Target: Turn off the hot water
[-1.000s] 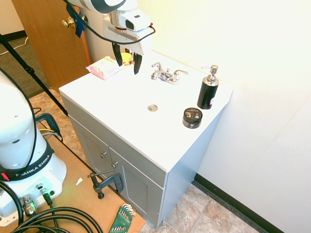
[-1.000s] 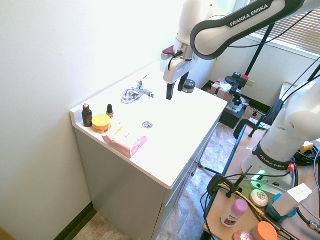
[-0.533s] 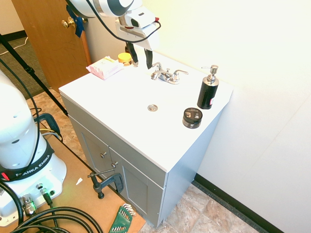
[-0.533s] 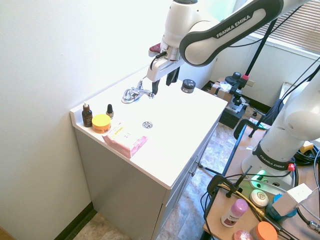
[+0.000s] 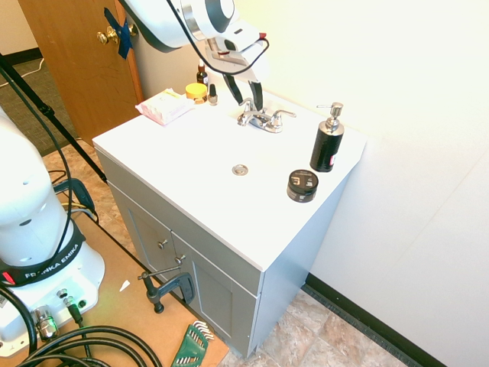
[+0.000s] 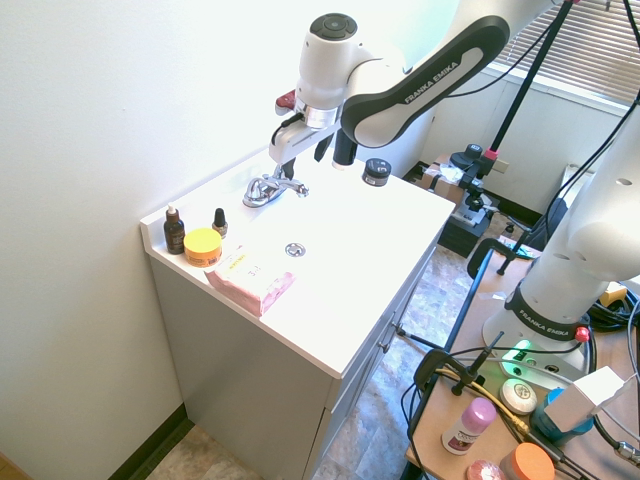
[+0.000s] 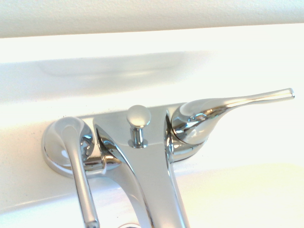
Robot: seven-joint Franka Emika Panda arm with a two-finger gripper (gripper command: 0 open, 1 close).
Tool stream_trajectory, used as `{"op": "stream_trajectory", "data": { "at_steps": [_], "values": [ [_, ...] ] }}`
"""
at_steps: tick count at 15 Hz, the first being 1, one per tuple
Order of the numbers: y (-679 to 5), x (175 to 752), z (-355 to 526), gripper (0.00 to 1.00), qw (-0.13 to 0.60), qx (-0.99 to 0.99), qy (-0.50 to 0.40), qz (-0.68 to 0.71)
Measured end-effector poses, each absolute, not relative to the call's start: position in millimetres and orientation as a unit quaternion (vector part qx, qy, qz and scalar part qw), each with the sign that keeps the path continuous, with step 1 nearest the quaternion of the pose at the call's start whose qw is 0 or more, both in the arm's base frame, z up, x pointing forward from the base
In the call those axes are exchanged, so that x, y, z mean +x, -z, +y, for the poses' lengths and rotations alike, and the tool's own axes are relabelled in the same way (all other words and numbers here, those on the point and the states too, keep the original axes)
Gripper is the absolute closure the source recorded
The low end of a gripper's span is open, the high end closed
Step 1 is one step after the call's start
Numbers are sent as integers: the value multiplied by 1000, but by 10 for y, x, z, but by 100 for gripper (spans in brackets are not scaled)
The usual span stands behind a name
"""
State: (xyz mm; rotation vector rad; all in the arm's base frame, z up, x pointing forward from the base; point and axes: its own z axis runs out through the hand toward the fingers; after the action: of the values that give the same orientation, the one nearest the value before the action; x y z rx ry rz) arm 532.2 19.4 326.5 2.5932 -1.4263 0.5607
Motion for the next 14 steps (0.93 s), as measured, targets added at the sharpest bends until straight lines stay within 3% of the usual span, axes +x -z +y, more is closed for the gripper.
{"op": "stream_trajectory", "data": {
  "at_steps": [14],
  "values": [
    [-3087,5892,794,0,51,870,-177,-458]
  ]
}}
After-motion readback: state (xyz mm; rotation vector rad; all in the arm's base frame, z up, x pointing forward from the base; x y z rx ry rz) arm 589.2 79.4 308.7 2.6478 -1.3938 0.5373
